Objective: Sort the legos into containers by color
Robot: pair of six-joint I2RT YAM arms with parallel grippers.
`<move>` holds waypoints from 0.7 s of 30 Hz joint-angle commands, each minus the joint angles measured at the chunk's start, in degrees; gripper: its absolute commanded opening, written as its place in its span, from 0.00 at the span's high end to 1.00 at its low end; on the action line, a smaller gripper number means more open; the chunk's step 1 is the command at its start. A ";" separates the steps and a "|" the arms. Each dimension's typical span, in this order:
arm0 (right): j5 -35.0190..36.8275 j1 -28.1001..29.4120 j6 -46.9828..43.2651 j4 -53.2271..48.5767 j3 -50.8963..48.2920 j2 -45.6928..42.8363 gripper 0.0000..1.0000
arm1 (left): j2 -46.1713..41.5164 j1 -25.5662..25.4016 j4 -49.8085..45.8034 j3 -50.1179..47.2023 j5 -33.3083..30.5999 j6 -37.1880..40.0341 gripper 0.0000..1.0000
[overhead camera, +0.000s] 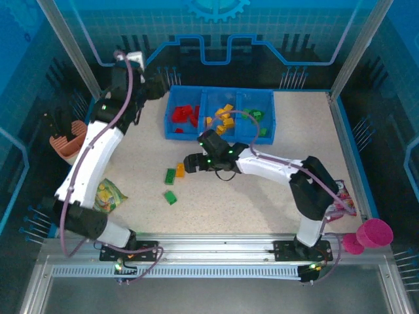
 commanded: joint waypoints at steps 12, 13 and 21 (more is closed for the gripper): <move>4.51 4.59 9.91 -3.11 20.85 21.17 0.07 | -33.53 -0.43 23.79 -39.52 4.49 10.70 0.01; 4.97 4.68 9.98 -3.86 21.61 21.88 0.07 | -34.18 -1.27 24.05 -39.69 3.50 12.04 0.01; 8.78 5.12 11.30 -11.74 27.52 26.90 0.13 | -39.61 -10.57 27.39 -41.81 -4.33 23.89 0.01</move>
